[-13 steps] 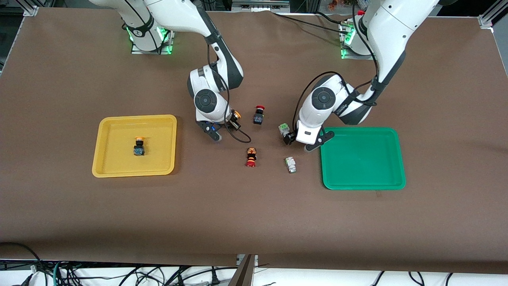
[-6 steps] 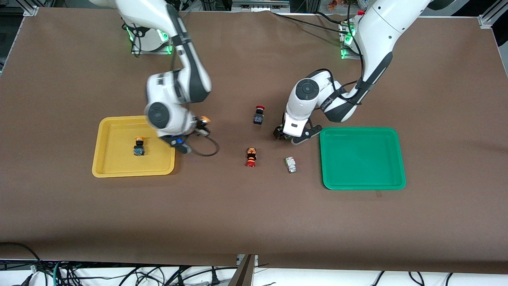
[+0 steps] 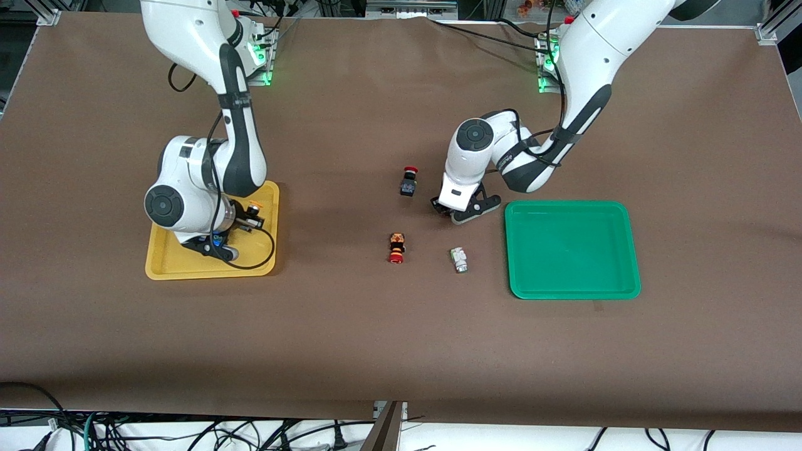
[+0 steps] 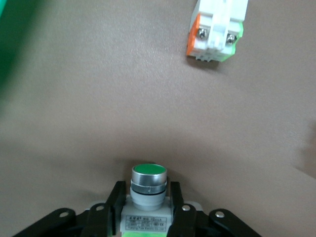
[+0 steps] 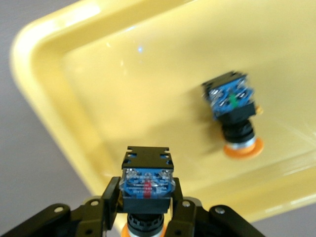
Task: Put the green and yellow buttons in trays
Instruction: 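Place the blue button in the yellow tray while the left gripper carries the white button, then lower the white button into the green tray while the right gripper withdraws, then reach the left gripper to the second white green-capped button, then grasp the white button with the left gripper and lift it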
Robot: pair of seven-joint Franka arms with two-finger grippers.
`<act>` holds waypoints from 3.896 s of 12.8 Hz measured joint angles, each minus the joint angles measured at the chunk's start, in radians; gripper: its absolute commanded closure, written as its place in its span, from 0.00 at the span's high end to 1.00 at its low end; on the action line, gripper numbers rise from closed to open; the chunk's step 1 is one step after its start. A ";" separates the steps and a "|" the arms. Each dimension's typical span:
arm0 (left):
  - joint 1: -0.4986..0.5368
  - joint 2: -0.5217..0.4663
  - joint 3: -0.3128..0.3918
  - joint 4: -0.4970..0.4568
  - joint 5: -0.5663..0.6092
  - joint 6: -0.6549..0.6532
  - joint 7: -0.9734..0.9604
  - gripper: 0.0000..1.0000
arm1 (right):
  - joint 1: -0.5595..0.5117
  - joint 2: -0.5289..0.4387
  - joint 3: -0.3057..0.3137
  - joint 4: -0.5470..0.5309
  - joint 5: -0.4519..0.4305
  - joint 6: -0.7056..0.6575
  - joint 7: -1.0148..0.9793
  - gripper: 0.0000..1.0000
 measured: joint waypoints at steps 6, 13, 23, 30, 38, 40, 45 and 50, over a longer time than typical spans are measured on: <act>0.081 -0.013 0.004 0.038 0.006 -0.064 0.381 0.00 | 0.011 -0.043 -0.002 0.068 0.001 -0.036 0.005 0.99; 0.143 -0.050 0.175 0.077 -0.145 -0.091 0.972 0.00 | 0.086 -0.262 -0.022 0.233 -0.184 -0.258 0.184 0.99; 0.154 -0.073 0.388 0.258 -0.440 -0.376 1.472 0.04 | -0.503 -0.670 0.518 0.234 -0.487 -0.548 0.085 0.99; 0.154 -0.020 0.403 0.188 -0.513 -0.219 1.450 1.00 | -0.816 -0.696 0.778 0.229 -0.514 -0.556 -0.045 0.99; 0.044 0.005 0.215 0.337 -0.562 -0.235 0.782 1.00 | -0.817 -0.634 0.781 0.326 -0.514 -0.554 -0.065 0.99; 0.026 0.042 0.205 0.352 -0.562 -0.170 0.692 1.00 | -0.818 -0.632 0.781 0.328 -0.514 -0.562 -0.065 0.99; -0.047 0.129 0.201 0.417 -0.458 -0.120 0.546 0.98 | -0.818 -0.632 0.781 0.329 -0.514 -0.567 -0.066 0.99; -0.077 0.179 0.200 0.421 -0.318 -0.120 0.451 0.13 | -0.818 -0.632 0.781 0.330 -0.514 -0.567 -0.066 0.99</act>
